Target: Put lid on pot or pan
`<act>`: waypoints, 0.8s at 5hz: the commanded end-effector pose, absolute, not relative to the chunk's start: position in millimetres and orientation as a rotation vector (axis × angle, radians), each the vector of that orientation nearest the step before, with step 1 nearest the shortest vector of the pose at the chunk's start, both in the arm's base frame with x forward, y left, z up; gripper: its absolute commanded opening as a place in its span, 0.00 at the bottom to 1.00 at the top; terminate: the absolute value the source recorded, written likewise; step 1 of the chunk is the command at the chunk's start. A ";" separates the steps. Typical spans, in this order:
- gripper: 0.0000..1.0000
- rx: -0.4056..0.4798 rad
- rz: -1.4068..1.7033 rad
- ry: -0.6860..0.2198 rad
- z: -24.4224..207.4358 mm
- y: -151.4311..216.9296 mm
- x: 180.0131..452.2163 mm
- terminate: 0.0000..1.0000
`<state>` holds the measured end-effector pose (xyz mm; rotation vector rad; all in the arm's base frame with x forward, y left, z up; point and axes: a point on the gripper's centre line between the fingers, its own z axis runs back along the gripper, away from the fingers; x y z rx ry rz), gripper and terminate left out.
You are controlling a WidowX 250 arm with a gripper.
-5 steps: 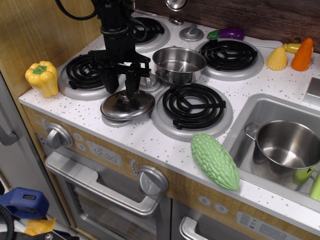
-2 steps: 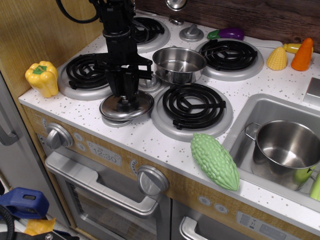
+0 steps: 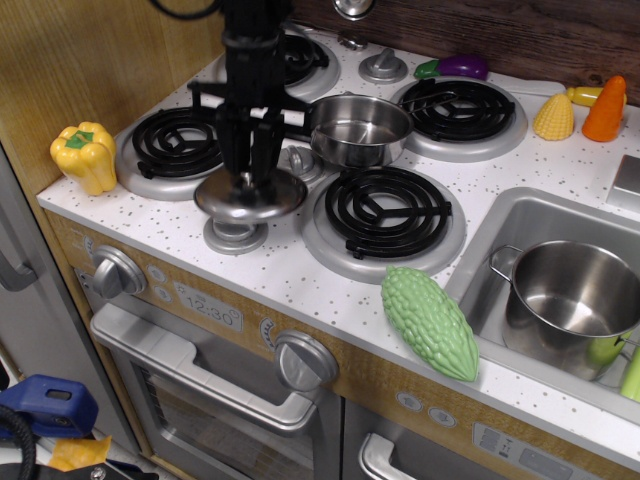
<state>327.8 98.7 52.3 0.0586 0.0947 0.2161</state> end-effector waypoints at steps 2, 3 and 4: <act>0.00 0.229 0.302 -0.195 113.6 70.8 339.5 0.00; 0.00 0.278 0.221 -0.227 112.0 66.3 355.7 0.00; 0.00 0.233 0.139 -0.207 111.2 70.9 370.7 0.00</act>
